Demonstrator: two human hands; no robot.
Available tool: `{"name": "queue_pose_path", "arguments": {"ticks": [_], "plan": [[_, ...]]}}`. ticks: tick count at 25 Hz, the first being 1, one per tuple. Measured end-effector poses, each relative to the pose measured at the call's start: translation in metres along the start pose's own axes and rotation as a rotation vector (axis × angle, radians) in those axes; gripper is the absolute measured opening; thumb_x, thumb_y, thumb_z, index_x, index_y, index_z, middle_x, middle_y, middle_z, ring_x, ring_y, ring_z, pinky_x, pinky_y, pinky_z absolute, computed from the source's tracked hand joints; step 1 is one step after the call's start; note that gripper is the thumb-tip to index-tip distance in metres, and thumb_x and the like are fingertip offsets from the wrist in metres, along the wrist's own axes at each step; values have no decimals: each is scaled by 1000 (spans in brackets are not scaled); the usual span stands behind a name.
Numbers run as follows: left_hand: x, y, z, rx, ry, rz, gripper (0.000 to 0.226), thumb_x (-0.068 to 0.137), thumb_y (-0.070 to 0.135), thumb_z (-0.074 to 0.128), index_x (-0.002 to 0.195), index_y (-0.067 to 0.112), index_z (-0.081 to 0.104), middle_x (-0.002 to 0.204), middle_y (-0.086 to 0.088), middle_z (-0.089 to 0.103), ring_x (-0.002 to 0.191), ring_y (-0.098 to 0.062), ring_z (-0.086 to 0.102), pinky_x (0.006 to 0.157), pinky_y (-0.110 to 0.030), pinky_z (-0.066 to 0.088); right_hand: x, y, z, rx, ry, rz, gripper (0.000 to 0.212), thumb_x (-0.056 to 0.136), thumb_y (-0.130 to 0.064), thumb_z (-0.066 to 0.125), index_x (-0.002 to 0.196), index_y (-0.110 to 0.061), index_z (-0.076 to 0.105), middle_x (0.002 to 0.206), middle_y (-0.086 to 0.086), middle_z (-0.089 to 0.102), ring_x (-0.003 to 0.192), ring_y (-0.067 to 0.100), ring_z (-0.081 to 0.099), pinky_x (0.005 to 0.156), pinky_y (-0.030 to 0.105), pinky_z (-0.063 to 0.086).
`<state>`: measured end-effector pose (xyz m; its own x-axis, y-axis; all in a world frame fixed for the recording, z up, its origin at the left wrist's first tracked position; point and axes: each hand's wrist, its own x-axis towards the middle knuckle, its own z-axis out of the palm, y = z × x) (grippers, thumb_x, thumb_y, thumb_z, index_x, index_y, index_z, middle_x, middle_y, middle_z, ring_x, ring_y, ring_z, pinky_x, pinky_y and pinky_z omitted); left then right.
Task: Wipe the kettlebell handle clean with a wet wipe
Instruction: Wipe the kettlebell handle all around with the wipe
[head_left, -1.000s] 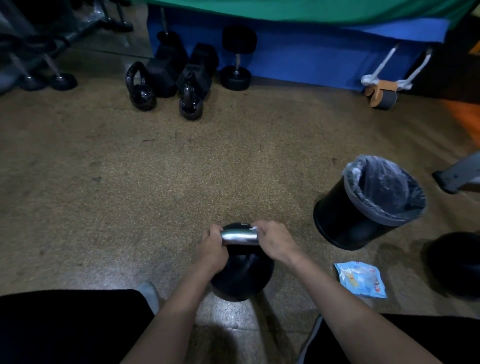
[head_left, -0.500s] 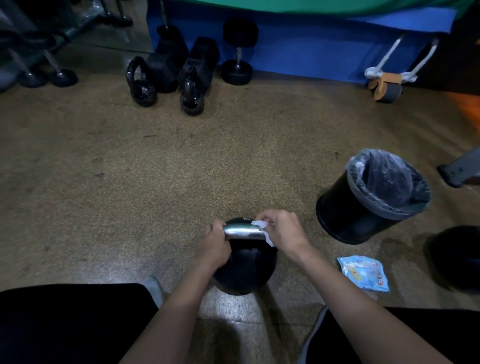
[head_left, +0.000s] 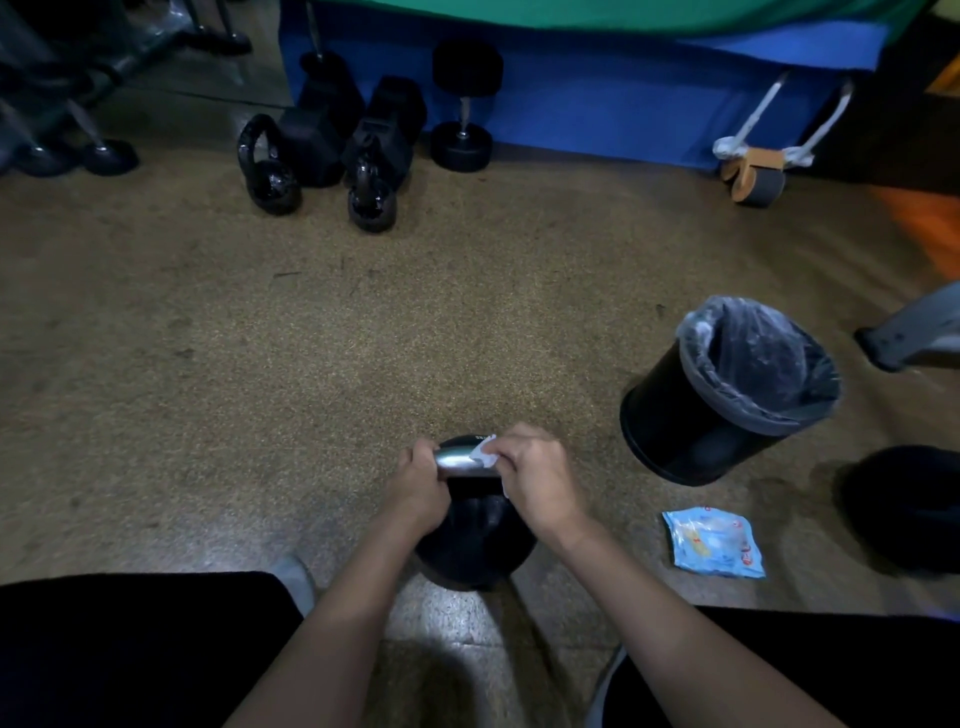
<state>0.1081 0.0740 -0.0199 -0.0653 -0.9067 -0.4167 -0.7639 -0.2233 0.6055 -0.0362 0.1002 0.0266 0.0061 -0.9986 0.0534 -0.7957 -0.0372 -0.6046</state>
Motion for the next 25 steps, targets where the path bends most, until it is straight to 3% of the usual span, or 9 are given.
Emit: {"name": "queue_pose_path", "arguments": {"ticks": [5,9,11,15,18,20,25], "plan": [[0,-1,0,-3,2,4,44,85,5,44,128,14,40,132,-17,43,118,-37,49,103,-41,40,-6,9,-2,31,82,33,16,78,-1,65,85,-11,75,88,4,67,82,18,62,77,14,41],[-2,1,-1,-4,-16,-14,43,85,5,43,127,15,39,133,-15,41,118,-36,49,104,-42,40,-18,8,4,-74,-27,-37,16,78,-1,61,79,-14,70,86,2,65,82,19,62,76,30,51],[-3,1,-2,-5,-15,-18,42,86,6,43,127,15,39,134,-14,40,119,-36,48,105,-42,39,-22,17,5,-52,6,-30,18,75,4,60,78,-12,69,85,2,63,78,18,61,73,33,51],[-4,2,-2,-3,-17,-15,40,86,6,43,125,14,39,134,-15,40,118,-36,48,104,-42,39,-25,13,8,-14,88,-22,27,78,5,60,98,-11,67,99,0,57,83,13,59,77,25,50],[-5,3,-3,8,-20,-10,39,87,7,44,125,13,39,133,-14,41,117,-36,49,103,-42,40,-29,13,4,23,168,-55,9,85,-4,62,88,-8,70,87,-1,57,71,9,56,67,17,46],[-4,3,-3,6,-14,-9,40,86,6,44,125,14,39,133,-15,42,116,-36,49,103,-42,40,-20,12,-3,59,224,-21,8,85,-6,63,83,-7,70,80,2,59,66,12,56,63,12,40],[-3,3,-3,3,-24,-5,44,86,4,42,129,15,37,136,-13,40,117,-35,49,102,-41,41,-21,5,3,-58,131,-97,11,84,-4,62,82,-6,72,77,3,60,67,18,57,59,33,51]]}}
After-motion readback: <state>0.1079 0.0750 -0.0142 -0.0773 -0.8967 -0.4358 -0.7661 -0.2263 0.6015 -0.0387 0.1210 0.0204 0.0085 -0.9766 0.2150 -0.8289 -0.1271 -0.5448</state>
